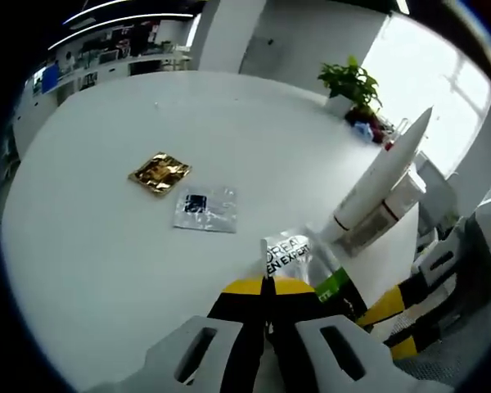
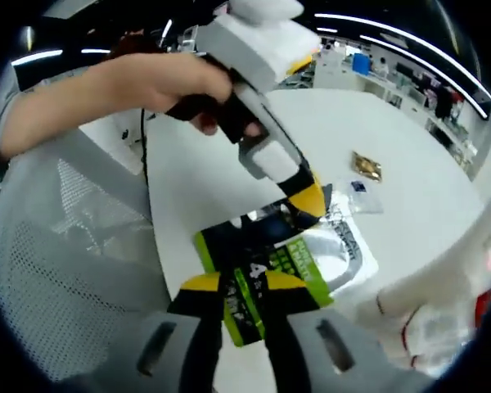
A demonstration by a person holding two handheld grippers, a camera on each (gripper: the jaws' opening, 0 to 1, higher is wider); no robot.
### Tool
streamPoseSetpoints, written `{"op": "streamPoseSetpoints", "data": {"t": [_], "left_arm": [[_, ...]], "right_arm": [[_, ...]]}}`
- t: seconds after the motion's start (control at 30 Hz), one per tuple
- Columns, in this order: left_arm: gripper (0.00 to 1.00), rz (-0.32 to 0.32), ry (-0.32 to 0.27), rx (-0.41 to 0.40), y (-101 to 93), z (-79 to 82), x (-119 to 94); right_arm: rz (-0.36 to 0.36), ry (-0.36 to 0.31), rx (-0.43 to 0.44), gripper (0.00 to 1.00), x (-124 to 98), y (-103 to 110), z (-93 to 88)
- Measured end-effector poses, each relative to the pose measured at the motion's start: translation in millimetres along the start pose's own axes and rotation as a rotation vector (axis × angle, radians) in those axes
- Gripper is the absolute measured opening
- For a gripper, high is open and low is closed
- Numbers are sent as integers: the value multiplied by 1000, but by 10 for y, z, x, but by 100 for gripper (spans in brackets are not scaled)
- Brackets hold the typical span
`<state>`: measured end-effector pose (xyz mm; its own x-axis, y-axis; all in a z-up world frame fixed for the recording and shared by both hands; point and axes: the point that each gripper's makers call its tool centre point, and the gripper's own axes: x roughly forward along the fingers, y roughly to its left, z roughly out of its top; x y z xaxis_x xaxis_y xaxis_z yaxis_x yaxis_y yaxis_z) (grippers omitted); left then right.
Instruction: Arrange the skincare products in the storage area until every visible bottle or jar stands upright without overlapping.
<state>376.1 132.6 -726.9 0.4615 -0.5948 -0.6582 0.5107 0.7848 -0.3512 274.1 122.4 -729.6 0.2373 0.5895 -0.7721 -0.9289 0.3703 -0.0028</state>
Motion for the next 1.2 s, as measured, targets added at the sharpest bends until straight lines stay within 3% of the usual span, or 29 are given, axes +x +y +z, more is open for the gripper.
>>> {"op": "streamPoseSetpoints", "data": {"t": [0.13, 0.4, 0.8, 0.9, 1.2], "left_arm": [[0, -17, -48, -61, -8, 70, -5], [0, -10, -80, -92, 15, 108, 0], [0, 0, -85, -75, -9, 93, 45], [0, 2, -98, -66, -16, 115, 46], [4, -1, -131, -28, -67, 185, 50]], "right_arm": [[-57, 48, -66, 19, 46, -110, -89], [-65, 58, -15, 19, 32, -178, -193], [-77, 73, -24, 18, 43, -211, -233], [-108, 97, -90, 18, 35, -255, -248], [-136, 102, -78, 19, 31, -340, -258]]}}
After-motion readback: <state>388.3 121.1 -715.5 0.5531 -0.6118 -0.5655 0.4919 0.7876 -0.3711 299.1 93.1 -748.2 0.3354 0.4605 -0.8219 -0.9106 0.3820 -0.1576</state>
